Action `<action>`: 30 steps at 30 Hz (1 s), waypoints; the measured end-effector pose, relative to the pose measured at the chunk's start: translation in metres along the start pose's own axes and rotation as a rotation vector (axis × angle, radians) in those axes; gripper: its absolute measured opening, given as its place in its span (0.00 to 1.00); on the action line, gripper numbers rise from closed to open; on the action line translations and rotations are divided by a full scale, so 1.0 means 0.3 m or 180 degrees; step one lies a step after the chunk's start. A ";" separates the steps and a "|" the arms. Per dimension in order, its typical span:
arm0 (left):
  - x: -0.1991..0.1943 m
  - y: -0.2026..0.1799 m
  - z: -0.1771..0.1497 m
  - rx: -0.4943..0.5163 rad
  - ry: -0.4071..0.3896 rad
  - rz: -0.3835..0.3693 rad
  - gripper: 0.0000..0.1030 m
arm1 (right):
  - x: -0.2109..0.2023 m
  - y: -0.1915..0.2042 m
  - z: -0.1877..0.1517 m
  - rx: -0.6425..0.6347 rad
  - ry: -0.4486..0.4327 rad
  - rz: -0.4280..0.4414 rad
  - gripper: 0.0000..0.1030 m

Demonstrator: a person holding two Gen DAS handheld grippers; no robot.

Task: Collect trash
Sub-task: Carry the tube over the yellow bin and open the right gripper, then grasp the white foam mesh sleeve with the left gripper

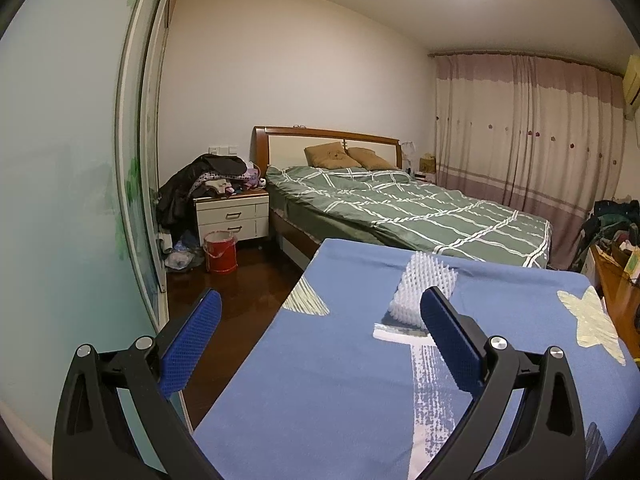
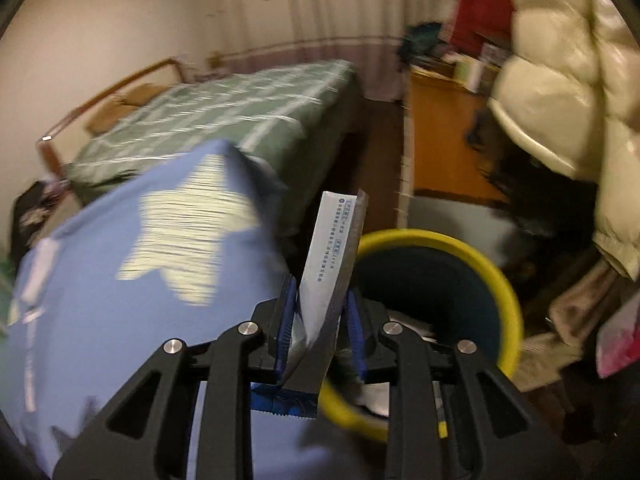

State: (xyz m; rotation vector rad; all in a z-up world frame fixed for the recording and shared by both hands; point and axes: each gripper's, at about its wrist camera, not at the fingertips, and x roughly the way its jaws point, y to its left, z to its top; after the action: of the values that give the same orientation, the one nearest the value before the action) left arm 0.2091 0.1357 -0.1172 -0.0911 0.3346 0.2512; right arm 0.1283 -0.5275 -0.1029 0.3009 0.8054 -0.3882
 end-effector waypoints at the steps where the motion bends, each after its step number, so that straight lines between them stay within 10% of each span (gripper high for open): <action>1: -0.002 -0.002 0.000 0.0008 0.0001 -0.0005 0.95 | 0.019 -0.042 -0.006 0.0059 0.0023 -0.0096 0.27; 8: 0.002 -0.030 -0.003 0.0103 0.0047 -0.0030 0.95 | 0.076 -0.169 -0.023 0.0289 0.0020 -0.0458 0.52; 20: 0.062 -0.132 0.017 0.0466 0.0371 -0.0134 0.95 | 0.060 0.313 0.109 -0.0397 -0.0275 0.0758 0.60; 30: 0.382 -0.399 0.115 0.1097 0.0951 -0.0693 0.95 | 0.144 0.477 0.096 -0.0603 -0.0155 0.1058 0.63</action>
State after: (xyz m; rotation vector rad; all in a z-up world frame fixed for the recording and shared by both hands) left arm 0.3556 0.0508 -0.1177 0.1765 0.6556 -0.0398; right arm 0.2375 -0.4216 -0.0998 0.2417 0.7231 -0.0071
